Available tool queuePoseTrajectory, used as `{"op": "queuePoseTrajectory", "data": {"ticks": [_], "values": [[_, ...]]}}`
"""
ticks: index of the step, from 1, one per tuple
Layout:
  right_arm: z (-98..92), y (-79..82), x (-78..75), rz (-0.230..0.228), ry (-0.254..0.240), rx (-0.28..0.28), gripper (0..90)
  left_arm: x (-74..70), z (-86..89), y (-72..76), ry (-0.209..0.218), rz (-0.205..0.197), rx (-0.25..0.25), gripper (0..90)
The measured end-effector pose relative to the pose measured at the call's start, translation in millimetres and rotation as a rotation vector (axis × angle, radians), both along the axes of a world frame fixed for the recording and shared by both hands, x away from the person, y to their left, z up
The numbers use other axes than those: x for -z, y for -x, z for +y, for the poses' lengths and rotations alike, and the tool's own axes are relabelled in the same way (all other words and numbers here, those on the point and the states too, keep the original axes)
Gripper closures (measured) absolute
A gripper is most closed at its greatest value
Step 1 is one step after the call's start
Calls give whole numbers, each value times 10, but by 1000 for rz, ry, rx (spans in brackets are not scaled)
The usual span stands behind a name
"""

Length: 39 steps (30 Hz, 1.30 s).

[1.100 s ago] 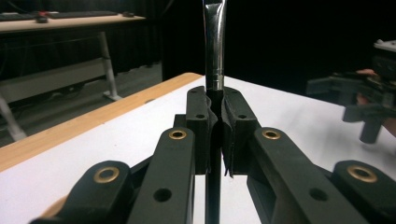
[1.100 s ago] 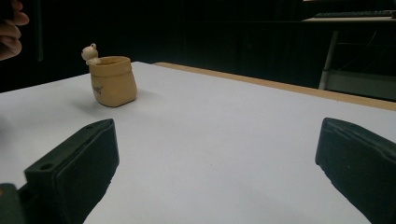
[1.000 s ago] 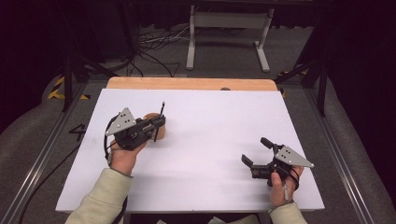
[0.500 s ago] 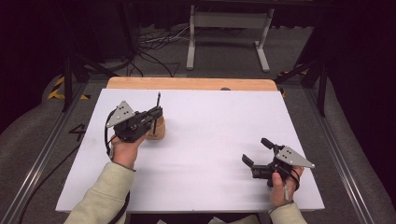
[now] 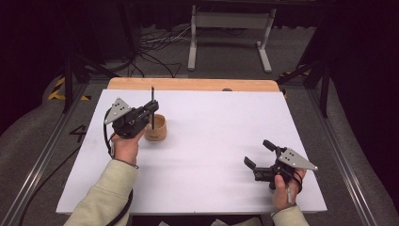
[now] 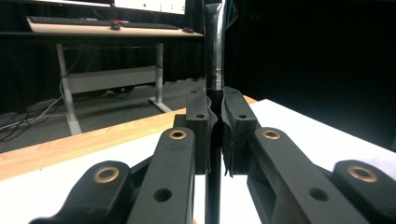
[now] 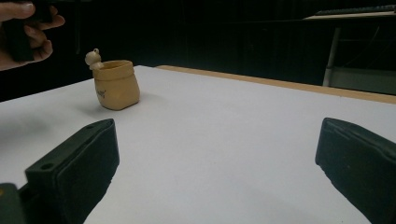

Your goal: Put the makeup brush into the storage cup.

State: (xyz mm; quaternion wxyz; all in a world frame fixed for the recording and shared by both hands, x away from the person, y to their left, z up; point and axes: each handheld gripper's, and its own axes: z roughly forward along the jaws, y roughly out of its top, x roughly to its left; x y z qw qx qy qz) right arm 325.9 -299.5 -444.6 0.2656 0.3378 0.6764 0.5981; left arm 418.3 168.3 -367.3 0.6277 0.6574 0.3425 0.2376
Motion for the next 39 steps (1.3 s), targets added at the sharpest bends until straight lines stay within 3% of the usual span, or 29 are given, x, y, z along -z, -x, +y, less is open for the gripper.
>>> {"op": "queuePoseTrajectory", "data": {"ticks": [11, 16, 22, 32, 39], "values": [[-1, 23, -5, 9, -33, -21, 2, 71, -32, -110, -2, -13, -57, 829], [24, 39, -27, 5, -44, -36, 2, 98, -52, -171, -31, -12, -81, 829], [51, 42, -30, 5, -44, -59, 2, 152, -78, -209, -21, 12, -110, 829], [73, 49, -36, 10, -45, -86, 2, 226, -68, -281, -20, 11, -130, 828], [87, 46, -30, 15, -42, -104, 2, 323, -81, -319, -21, 32, -145, 828]]}}
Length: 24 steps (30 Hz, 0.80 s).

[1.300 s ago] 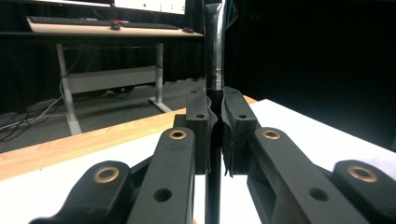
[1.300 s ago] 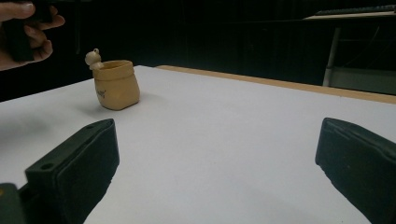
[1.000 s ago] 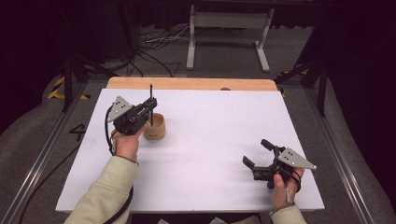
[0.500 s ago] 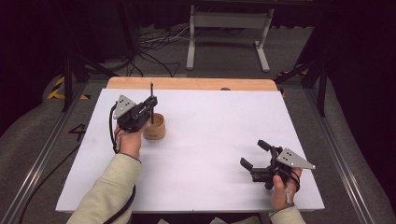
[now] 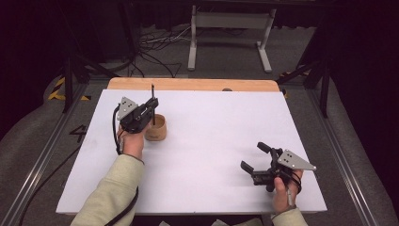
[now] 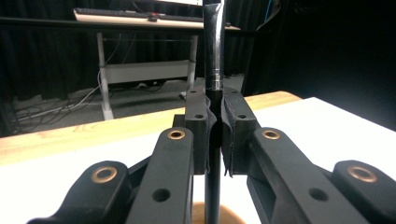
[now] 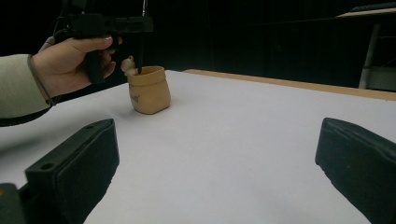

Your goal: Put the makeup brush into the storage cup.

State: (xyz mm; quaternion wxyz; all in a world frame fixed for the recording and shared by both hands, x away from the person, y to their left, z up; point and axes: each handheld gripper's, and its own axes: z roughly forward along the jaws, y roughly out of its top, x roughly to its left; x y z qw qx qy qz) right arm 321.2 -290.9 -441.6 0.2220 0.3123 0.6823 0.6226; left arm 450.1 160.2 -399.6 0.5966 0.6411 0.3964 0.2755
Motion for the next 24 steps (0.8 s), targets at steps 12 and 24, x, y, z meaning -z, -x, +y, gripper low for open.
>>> {"op": "queuePoseTrajectory", "data": {"ticks": [12, 24], "values": [[18, -4, 11, 9, 4, -17, 2, 102, 15, -20, 15, 28, -9, 827], [31, -5, 15, 12, 8, -34, 2, 173, 26, -20, -8, 52, -14, 827]]}}
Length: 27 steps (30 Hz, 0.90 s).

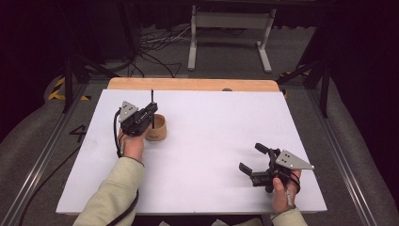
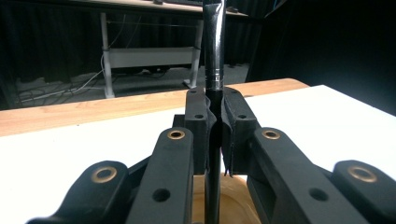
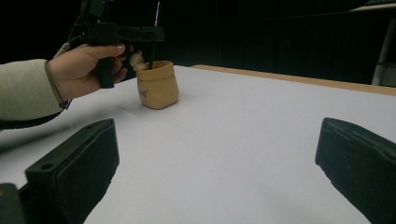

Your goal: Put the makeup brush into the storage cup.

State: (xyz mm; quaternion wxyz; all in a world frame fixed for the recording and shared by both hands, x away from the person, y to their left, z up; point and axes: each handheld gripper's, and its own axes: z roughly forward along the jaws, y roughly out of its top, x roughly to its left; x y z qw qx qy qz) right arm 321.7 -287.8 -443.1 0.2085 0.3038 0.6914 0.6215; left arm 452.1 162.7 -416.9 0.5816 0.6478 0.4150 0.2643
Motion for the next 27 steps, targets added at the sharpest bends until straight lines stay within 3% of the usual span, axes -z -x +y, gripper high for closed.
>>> {"op": "queuePoseTrajectory", "data": {"ticks": [7, 10, 12, 16, 22, 27], "values": [[-1, 2, -3, 0, 1, -1, 2, -39, 0, 18, -23, -14, 11, 822], [-4, 4, -8, -1, 0, -3, 2, -84, 6, 61, -29, -43, 27, 692], [-8, 4, -11, -3, -2, -4, 2, -133, 13, 101, -38, -66, 40, 514], [-10, -4, -20, -2, -3, -3, 2, -249, 43, 194, 37, -49, 90, 280], [1, -21, -45, -6, -2, -8, 2, -389, 76, 361, 40, -92, 162, 144], [-1, -35, -47, -4, -1, -7, 2, -468, 139, 504, 36, -119, 206, 107]]}}
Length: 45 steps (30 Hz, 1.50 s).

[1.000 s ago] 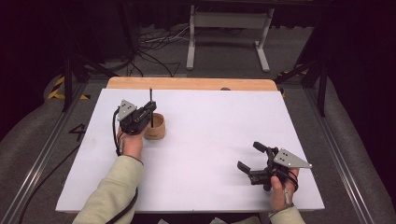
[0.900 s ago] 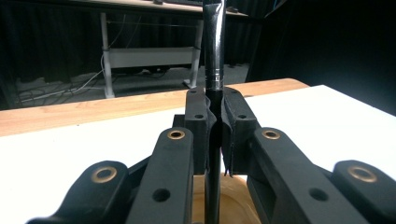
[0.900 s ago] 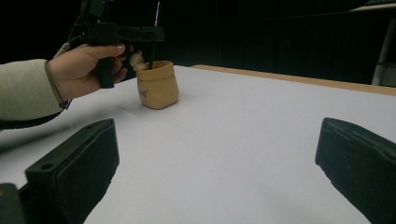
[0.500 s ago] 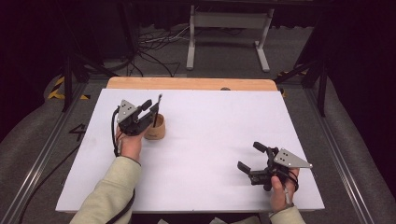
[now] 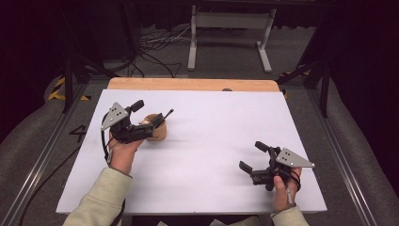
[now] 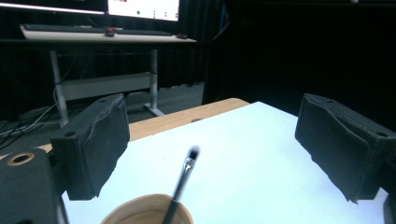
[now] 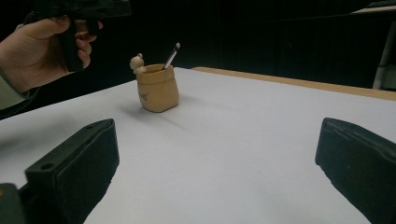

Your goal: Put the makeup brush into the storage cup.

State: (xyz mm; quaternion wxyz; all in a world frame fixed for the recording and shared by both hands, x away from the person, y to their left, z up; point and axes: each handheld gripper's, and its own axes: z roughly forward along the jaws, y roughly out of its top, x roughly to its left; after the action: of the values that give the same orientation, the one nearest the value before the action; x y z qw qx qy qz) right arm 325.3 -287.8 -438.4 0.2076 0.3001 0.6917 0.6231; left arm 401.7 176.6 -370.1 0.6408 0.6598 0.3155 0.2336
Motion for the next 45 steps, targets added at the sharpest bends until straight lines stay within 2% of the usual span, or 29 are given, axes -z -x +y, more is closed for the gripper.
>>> {"op": "queuePoseTrajectory", "data": {"ticks": [4, 9, 14, 19, 24, 30, 34, 39, 45], "values": [[6, 6, 10, 6, 3, -4, 2, -31, 63, 101, 0, -3, 38, 85], [-4, 12, -3, 4, 3, -8, 2, -11, 140, 184, 9, 16, 77, 68], [-12, 20, 5, 10, 7, -13, 2, 53, 210, 271, -10, 28, 115, 47], [-27, 31, -3, 4, 6, -18, 2, 155, 283, 348, -6, 37, 161, 30], [-32, 32, -5, 3, 10, -26, 2, 241, 345, 390, 24, 55, 179, 23], [-26, 32, -5, 0, 15, -33, 2, 394, 392, 444, 12, 59, 180, 22], [-26, 32, -8, -1, 15, -35, 2, 513, 431, 464, 29, 80, 183, 23], [-19, 29, -7, 1, 14, -40, 2, 571, 463, 481, 32, 86, 186, 22], [-15, 26, -1, -3, 21, -55, 2, 651, 464, 528, 9, 88, 188, 20]]}}
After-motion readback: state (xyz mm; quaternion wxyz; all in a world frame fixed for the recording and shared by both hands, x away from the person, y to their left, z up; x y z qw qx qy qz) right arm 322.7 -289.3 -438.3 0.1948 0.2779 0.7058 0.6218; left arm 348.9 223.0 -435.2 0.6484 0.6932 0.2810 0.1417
